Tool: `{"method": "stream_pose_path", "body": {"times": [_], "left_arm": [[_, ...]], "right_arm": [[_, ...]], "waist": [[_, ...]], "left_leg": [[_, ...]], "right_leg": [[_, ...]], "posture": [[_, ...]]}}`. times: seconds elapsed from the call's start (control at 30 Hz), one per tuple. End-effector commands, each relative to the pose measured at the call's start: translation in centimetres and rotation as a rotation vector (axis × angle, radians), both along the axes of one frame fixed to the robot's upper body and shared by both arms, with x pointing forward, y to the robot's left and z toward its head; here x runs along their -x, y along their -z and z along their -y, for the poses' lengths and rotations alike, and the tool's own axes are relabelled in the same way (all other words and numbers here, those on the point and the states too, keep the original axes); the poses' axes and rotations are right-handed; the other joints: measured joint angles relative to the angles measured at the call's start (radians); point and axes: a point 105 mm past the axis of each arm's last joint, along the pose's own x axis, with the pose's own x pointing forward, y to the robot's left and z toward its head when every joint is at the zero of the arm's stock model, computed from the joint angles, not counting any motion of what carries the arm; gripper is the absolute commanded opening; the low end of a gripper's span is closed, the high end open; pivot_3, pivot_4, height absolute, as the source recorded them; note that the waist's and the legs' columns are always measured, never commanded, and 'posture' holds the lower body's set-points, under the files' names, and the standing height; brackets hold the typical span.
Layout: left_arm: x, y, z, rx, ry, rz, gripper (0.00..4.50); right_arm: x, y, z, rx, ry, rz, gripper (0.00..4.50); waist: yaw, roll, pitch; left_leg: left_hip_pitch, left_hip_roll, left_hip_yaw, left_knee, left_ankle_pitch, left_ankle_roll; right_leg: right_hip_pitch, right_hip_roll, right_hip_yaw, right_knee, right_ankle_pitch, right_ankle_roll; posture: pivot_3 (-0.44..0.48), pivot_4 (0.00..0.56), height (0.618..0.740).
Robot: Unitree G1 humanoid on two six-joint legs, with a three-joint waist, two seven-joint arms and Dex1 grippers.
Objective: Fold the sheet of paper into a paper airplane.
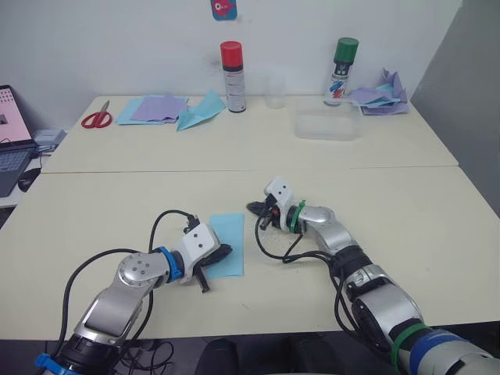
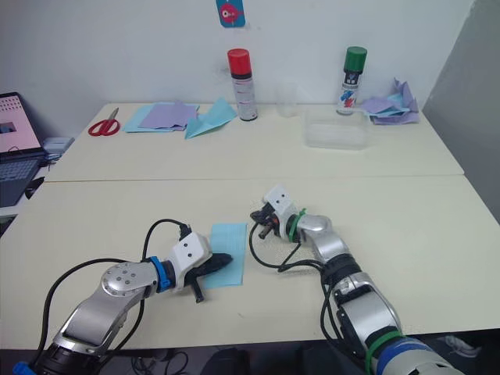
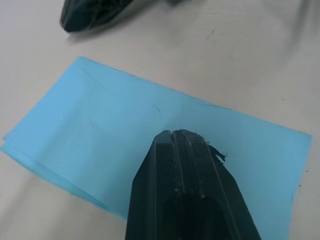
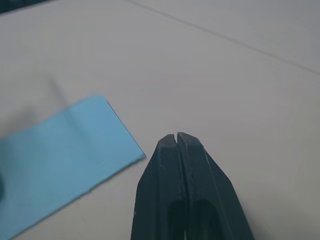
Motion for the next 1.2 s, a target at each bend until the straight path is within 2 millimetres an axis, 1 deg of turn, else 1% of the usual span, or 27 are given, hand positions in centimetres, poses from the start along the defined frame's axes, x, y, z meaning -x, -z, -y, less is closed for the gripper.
{"method": "stream_pose_path", "body": {"times": [0.03, 0.13, 0.2, 0.33, 0.4, 0.43, 0.53, 0.57, 0.63, 0.7, 0.87, 1.1, 1.2], "left_arm": [[2.4, 4.8, -1.0, -0.064, -0.019, -0.205, 0.0], [2.2, 4.7, -1.0, -0.064, -0.019, -0.204, 0.0], [2.2, 4.7, -1.0, -0.064, -0.02, -0.203, 0.0], [2.1, 4.7, -1.0, -0.061, -0.03, -0.206, 0.0], [2.1, 4.7, -1.1, -0.055, -0.039, -0.21, 0.0], [2.2, 4.8, -1.2, -0.053, -0.047, -0.214, 0.0], [2.5, 5.0, -1.4, -0.049, -0.065, -0.224, 0.0], [2.5, 5.0, -1.5, -0.044, -0.072, -0.228, 0.0], [2.6, 5.1, -1.5, -0.04, -0.078, -0.231, 0.0], [2.6, 5.1, -1.5, -0.038, -0.079, -0.231, 0.0], [2.5, 5.2, -1.6, -0.038, -0.08, -0.232, 0.0], [2.3, 5.3, -1.7, -0.045, -0.076, -0.233, 0.0], [2.1, 5.1, -1.4, -0.033, -0.06, -0.22, 0.0]], "right_arm": [[2.0, -1.0, -0.8, -0.001, -0.13, 0.05, 0.02], [3.2, 0.1, -1.0, 0.058, -0.179, 0.039, 0.02], [3.8, 1.4, -1.2, 0.128, -0.195, 0.02, 0.02], [4.1, 3.3, -1.5, 0.241, -0.192, 0.021, 0.02], [5.2, 4.4, -1.4, 0.294, -0.249, 0.013, 0.02], [6.1, 5.0, -1.3, 0.321, -0.295, -0.006, 0.02], [7.9, 5.8, -1.0, 0.343, -0.377, -0.075, 0.02], [8.5, 5.9, -1.0, 0.338, -0.403, -0.101, 0.02], [10.5, 6.3, -1.0, 0.324, -0.478, -0.191, 0.02], [11.8, 6.6, -1.0, 0.329, -0.528, -0.232, 0.02], [13.7, 7.4, -0.4, 0.374, -0.591, -0.302, 0.02], [14.8, 7.5, 0.7, 0.409, -0.637, -0.348, 0.02], [13.0, 4.9, 0.9, 0.32, -0.598, -0.268, 0.02]], "waist": [[0.0, 0.0, 0.0], [0.0, 0.0, 0.0], [0.001, 0.0, 0.0], [0.001, -0.001, -0.001], [0.001, 0.0, -0.001], [0.001, 0.0, -0.001], [0.001, 0.0, -0.006], [0.001, 0.0, -0.007], [0.001, 0.0, -0.008], [0.001, 0.0, -0.011], [0.0, 0.002, -0.015], [0.002, 0.002, -0.016], [0.005, 0.003, -0.016]], "left_leg": [[0.0, 0.0, -0.001, 0.0, 0.0, 0.0], [0.0, 0.0, -0.001, 0.0, 0.0, 0.0], [0.0, 0.0, -0.001, 0.0, 0.0, 0.0], [0.001, 0.0, 0.0, 0.0, 0.0, 0.0], [0.002, 0.0, 0.0, 0.0, 0.0, 0.0], [0.002, 0.0, 0.0, 0.0, 0.0, 0.0], [0.002, 0.0, 0.0, -0.001, 0.0, 0.0], [0.002, 0.0, 0.0, -0.001, 0.0, -0.001], [0.002, 0.0, 0.0, -0.001, -0.001, -0.001], [0.003, 0.0, 0.0, -0.002, -0.001, -0.002], [0.004, 0.0, 0.0, -0.003, -0.003, -0.003], [0.005, 0.0, 0.0, -0.003, -0.004, -0.005], [0.005, 0.0, 0.0, -0.003, -0.005, -0.006]], "right_leg": [[0.0, 0.0, -0.001, 0.0, 0.0, 0.0], [0.0, 0.0, -0.001, 0.0, 0.0, 0.0], [0.0, 0.0, -0.001, 0.0, 0.0, 0.0], [0.0, 0.0, 0.0, 0.0, 0.0, -0.001], [0.001, 0.0, 0.0, 0.0, -0.001, -0.001], [0.001, 0.0, 0.0, 0.0, -0.001, -0.001], [0.001, 0.0, 0.0, 0.0, -0.001, -0.001], [0.001, 0.0, 0.0, 0.0, -0.002, -0.001], [0.001, 0.0, 0.0, 0.0, -0.003, -0.001], [0.001, 0.0, 0.0, 0.0, -0.004, -0.001], [0.002, 0.0, 0.0, 0.0, -0.006, -0.002], [0.002, 0.0, 0.0, 0.0, -0.008, -0.001], [0.002, 0.0, 0.0, 0.0, -0.008, 0.0]], "posture": [[0.0, 0.15, 0.74], [0.0, 0.15, 0.74], [0.0, 0.15, 0.74], [0.0, 0.15, 0.74], [0.0, 0.15, 0.74], [0.0, 0.15, 0.74], [0.0, 0.15, 0.74], [0.0, 0.15, 0.74], [0.0, 0.15, 0.74], [0.0, 0.15, 0.74], [0.0, 0.15, 0.74], [0.0, 0.15, 0.74], [0.0, 0.15, 0.74]]}}
